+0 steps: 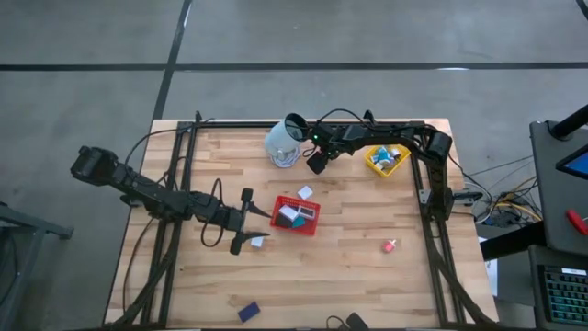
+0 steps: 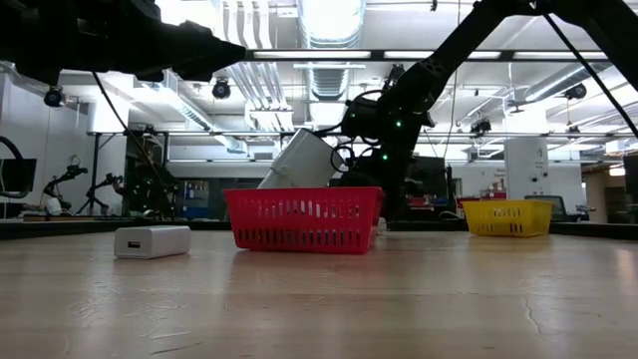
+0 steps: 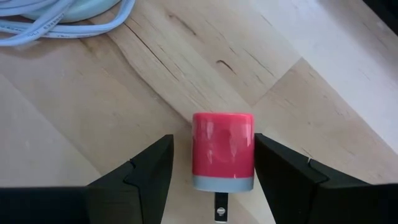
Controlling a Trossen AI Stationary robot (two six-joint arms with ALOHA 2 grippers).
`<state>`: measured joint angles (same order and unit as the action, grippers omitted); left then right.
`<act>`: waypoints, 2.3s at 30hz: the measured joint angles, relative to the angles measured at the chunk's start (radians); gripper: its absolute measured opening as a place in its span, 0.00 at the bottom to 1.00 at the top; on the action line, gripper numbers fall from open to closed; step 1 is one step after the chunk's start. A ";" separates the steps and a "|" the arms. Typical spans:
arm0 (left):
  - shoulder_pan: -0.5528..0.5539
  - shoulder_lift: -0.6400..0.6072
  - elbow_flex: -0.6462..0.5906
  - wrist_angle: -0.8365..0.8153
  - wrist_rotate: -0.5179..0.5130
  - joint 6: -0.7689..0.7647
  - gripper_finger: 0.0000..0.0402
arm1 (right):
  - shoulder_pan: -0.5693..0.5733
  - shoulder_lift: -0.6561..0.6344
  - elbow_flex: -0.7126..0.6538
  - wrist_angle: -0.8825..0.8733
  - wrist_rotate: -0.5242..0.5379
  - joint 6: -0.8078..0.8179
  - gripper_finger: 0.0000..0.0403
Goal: Pick & Place Office items
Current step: Put the top pink charger adapter into the yellow basket
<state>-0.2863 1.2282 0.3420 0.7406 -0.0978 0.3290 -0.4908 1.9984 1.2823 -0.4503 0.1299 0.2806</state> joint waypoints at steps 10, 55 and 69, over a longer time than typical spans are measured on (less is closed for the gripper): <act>0.000 0.000 0.000 0.000 0.000 0.000 0.60 | 0.000 0.000 -0.002 -0.011 0.026 -0.002 0.41; 0.000 0.000 -0.002 -0.008 0.000 -0.003 0.60 | 0.030 -0.004 -0.035 0.065 0.138 -0.079 0.31; 0.000 0.000 -0.002 -0.009 0.000 -0.007 0.60 | 0.040 -0.133 -0.096 0.102 0.177 -0.079 0.31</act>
<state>-0.2859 1.2278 0.3397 0.7319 -0.0978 0.3218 -0.4503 1.8652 1.1863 -0.3485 0.3073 0.2017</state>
